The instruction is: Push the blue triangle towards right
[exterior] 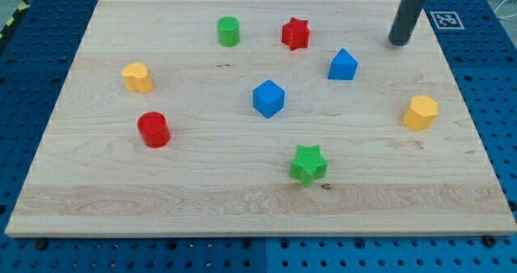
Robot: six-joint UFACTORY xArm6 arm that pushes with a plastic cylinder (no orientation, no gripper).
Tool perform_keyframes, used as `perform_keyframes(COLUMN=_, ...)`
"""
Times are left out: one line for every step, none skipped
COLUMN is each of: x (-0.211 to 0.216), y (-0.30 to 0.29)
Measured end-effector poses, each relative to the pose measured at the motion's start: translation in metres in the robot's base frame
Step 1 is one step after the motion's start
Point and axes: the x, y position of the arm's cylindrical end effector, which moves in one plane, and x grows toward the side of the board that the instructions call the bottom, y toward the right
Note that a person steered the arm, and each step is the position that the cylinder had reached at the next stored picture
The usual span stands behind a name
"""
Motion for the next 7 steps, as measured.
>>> perform_keyframes(x=-0.008, y=0.012)
perform_keyframes(x=-0.008, y=0.010)
perform_keyframes(x=-0.008, y=-0.034)
perform_keyframes(x=-0.008, y=-0.079)
perform_keyframes(x=-0.003, y=-0.098)
perform_keyframes(x=-0.003, y=-0.098)
perform_keyframes(x=0.023, y=-0.102)
